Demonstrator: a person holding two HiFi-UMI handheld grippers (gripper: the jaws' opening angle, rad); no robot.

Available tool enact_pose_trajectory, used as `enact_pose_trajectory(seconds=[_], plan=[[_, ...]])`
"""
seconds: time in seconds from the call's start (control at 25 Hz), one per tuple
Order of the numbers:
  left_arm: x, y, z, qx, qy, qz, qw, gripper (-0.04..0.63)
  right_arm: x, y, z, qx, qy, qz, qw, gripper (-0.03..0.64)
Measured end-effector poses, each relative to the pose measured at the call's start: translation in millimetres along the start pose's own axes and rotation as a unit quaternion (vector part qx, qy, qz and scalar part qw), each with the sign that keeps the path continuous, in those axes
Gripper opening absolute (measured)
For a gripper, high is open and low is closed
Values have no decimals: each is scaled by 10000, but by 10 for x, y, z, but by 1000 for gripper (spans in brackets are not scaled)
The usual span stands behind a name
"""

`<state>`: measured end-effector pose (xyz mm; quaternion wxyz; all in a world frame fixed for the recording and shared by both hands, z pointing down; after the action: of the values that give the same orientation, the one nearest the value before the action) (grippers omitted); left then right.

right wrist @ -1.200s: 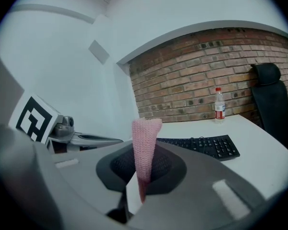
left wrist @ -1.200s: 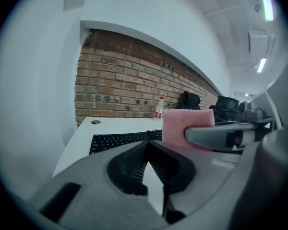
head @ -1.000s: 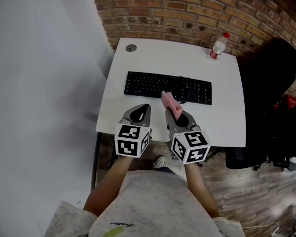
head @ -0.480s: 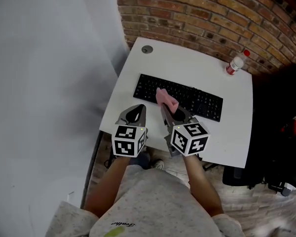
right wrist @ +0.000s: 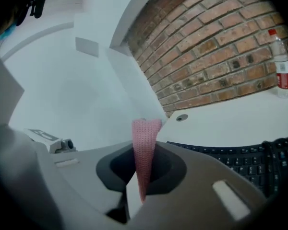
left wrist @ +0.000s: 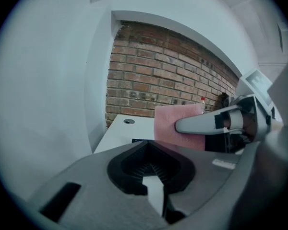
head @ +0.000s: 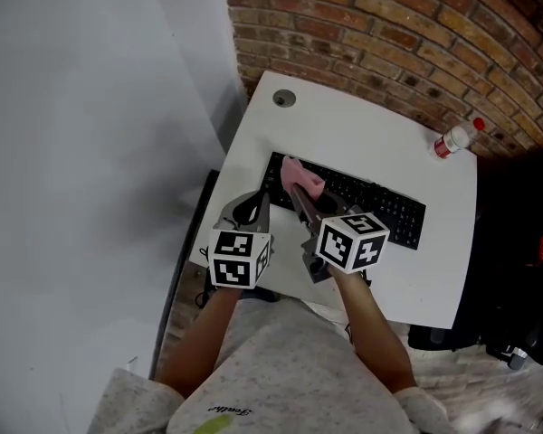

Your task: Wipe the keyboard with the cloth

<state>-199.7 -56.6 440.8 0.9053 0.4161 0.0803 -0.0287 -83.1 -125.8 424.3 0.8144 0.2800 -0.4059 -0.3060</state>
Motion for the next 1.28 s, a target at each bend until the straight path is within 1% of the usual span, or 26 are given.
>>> enact_pose_trajectory(seconds=[0.2, 0.32, 0.48, 0.56, 0.72, 0.84, 0.92, 1.28], plan=[[-285, -116, 189, -113, 71, -43, 9999, -3, 101, -184, 401, -140, -217, 459, 9986, 20], [-439, -185, 281, -191, 143, -26, 9997, -3, 166, -267, 628, -200, -379, 863, 9953, 20], [-591, -238, 362, -289, 290, -6, 9992, -3, 254, -279, 912, -353, -721, 1720, 9818, 20], [-641, -269, 405, -324, 386, 29, 9987, -3, 317, -267, 1020, -456, -678, 1975, 9769, 18], [-696, -323, 516, -377, 545, 146, 9977, -3, 457, -253, 1137, -667, -154, 1973, 9780, 15], [-729, -335, 568, -410, 634, 140, 9970, -3, 500, -217, 1174, -947, 251, 1807, 9786, 14], [-738, -351, 618, -418, 684, 131, 9967, -3, 516, -220, 1185, -1063, 445, 1665, 9793, 14], [-538, -329, 745, -499, 813, 268, 9951, -3, 650, -147, 1071, -1096, 707, 1539, 9794, 14]])
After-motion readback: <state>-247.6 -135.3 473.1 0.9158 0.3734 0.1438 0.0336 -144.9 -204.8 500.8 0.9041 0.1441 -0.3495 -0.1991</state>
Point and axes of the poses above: the fingertips, and each gripper's own axes: z forward along the fingers, x to its right, y out of its underside, the point moved 7 cm from there along -z, backward along the fingers, and after that the axes turned 14 degrees about -x, right-handed, at the moved point
